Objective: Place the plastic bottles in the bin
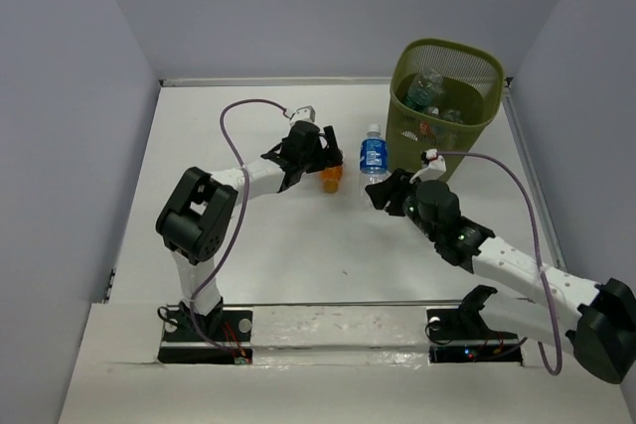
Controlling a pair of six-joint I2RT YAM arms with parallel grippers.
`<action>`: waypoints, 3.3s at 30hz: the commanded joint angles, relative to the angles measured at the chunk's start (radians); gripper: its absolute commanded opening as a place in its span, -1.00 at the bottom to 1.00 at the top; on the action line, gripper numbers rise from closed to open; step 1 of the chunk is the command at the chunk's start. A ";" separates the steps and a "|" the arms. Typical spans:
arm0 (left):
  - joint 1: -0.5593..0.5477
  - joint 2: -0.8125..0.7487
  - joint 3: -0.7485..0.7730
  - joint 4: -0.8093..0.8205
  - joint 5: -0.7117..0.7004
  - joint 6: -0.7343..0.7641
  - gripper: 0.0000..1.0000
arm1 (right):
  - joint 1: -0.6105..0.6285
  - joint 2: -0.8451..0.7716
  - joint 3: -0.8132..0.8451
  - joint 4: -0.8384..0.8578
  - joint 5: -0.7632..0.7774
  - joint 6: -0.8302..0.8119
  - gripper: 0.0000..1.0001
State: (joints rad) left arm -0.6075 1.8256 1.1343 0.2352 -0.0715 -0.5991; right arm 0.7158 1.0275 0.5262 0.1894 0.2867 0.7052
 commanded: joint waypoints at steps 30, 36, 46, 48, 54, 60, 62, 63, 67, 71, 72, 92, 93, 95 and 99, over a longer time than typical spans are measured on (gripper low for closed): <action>-0.012 0.057 0.025 -0.031 0.024 0.081 0.06 | -0.437 0.132 0.722 -0.172 -0.032 -0.527 -0.08; -0.014 -0.072 -0.022 -0.016 0.029 0.055 -0.05 | -0.507 0.135 0.625 -0.183 0.011 -0.501 0.04; -0.052 -0.367 0.094 -0.046 0.013 0.079 -0.05 | -0.542 0.037 0.620 -0.232 0.023 -0.441 0.95; -0.070 -0.390 0.149 -0.051 0.013 0.097 -0.05 | -0.542 -0.021 0.617 -0.240 0.005 -0.434 0.95; -0.143 -0.272 0.490 -0.071 0.024 0.163 -0.04 | -0.542 -0.220 0.500 -0.245 -0.093 -0.389 0.91; -0.189 0.024 0.939 -0.157 0.067 0.203 -0.04 | -0.542 -0.417 0.357 -0.271 -0.165 -0.308 0.88; -0.207 0.093 1.077 -0.168 0.102 0.206 -0.03 | -0.542 -0.441 0.350 -0.284 -0.170 -0.303 0.88; -0.213 0.156 1.117 -0.169 0.113 0.206 -0.03 | -0.542 -0.464 0.344 -0.291 -0.178 -0.302 0.87; -0.247 0.265 1.228 -0.104 0.127 0.206 -0.03 | -0.542 -0.503 0.336 -0.317 -0.201 -0.312 0.86; -0.259 0.371 1.295 -0.001 0.093 0.194 -0.03 | -0.542 -0.543 0.311 -0.326 -0.279 -0.285 0.84; -0.259 0.417 1.315 0.009 0.088 0.191 -0.01 | -0.542 -0.546 0.308 -0.324 -0.325 -0.282 0.84; -0.229 -0.092 0.940 -0.129 -0.030 0.303 0.98 | -0.542 -0.387 0.204 -0.642 -0.409 -0.371 0.96; -0.229 -0.214 0.861 -0.123 -0.024 0.291 0.98 | -0.542 -0.367 0.205 -0.653 -0.428 -0.375 0.97; -0.229 -0.343 0.612 -0.108 -0.031 0.272 0.98 | -0.542 -0.334 0.202 -0.657 -0.429 -0.375 0.98; -0.229 -0.697 0.311 -0.166 -0.135 0.262 0.98 | -0.542 -0.278 0.202 -0.671 -0.386 -0.381 0.99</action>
State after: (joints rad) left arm -0.8337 1.3403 1.6608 0.1127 -0.1146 -0.3210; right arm 0.1761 0.7319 0.7330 -0.4522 -0.1329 0.3489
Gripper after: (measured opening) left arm 0.989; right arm 0.994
